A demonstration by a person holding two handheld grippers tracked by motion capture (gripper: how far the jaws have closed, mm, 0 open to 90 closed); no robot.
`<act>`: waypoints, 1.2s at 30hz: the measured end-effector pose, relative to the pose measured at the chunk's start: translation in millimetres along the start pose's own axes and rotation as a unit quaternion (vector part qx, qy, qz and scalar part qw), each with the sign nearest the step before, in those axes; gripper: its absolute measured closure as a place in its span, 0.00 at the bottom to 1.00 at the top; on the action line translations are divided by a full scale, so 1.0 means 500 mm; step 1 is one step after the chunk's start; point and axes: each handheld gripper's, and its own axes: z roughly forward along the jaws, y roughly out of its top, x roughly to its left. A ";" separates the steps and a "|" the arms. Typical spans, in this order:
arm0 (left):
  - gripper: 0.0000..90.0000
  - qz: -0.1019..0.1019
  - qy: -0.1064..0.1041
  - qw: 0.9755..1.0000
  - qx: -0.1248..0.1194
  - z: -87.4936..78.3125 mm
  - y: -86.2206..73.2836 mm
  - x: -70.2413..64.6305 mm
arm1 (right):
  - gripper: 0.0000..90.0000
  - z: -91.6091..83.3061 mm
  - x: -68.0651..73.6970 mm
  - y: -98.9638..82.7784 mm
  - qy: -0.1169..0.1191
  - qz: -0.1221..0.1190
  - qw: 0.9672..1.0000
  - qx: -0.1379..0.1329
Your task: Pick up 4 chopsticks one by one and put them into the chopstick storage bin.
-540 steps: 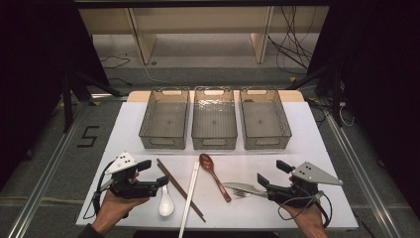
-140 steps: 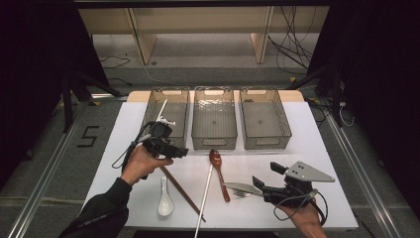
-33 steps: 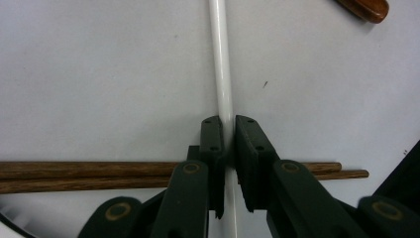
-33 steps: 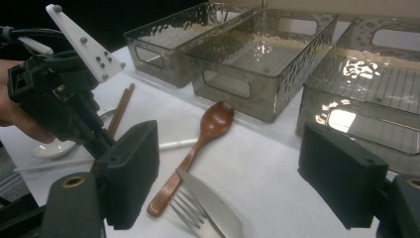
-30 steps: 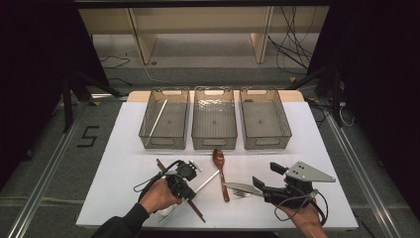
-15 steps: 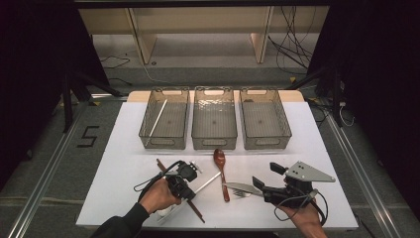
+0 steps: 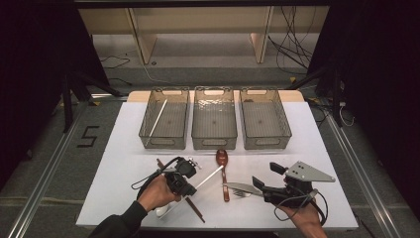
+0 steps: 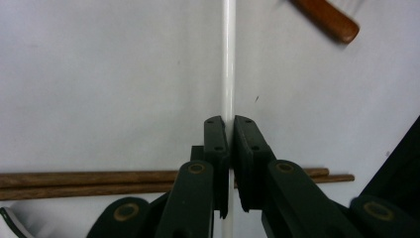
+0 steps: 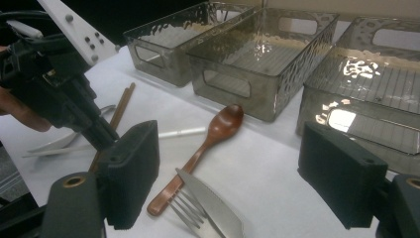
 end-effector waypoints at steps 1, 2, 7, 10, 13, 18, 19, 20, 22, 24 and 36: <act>0.94 -0.002 -0.001 1.000 -0.006 -0.002 0.001 0.000 | 0.28 0.000 0.000 0.000 0.000 0.000 1.000 0.000; 0.94 -0.005 -0.002 1.000 -0.010 -0.004 0.002 0.000 | 0.28 0.000 0.001 0.000 0.000 0.000 1.000 0.001; 0.94 -0.007 -0.017 0.999 -0.029 -0.012 0.007 -0.001 | 0.28 0.001 0.001 0.000 0.000 0.000 1.000 0.001; 0.94 -0.005 -0.024 0.999 -0.042 -0.019 0.011 -0.007 | 0.28 0.001 0.001 0.000 0.000 0.000 1.000 0.002; 0.94 -0.002 -0.030 0.998 -0.050 -0.026 0.015 -0.011 | 0.28 0.001 0.001 0.000 0.000 0.000 1.000 0.001; 0.94 0.002 -0.030 0.998 -0.064 -0.043 0.022 -0.011 | 0.28 0.000 0.000 0.000 0.000 -0.001 1.000 0.001; 0.94 0.001 -0.030 0.997 -0.066 -0.048 0.023 -0.009 | 0.28 0.001 0.000 0.000 0.000 0.000 1.000 0.001; 0.94 0.004 -0.029 0.997 -0.070 -0.054 0.024 -0.006 | 0.28 0.001 0.000 0.000 0.000 0.000 1.000 0.001; 0.94 0.003 -0.027 0.996 -0.083 -0.068 0.028 0.001 | 0.28 0.001 0.001 0.000 0.000 -0.001 1.000 0.002; 0.94 0.001 -0.022 0.995 -0.096 -0.087 0.030 0.013 | 0.28 0.000 0.000 0.000 0.000 0.000 1.000 0.001; 0.94 -0.017 0.014 0.989 -0.147 -0.153 0.029 0.091 | 0.28 0.002 0.000 -0.001 0.000 0.001 1.000 0.002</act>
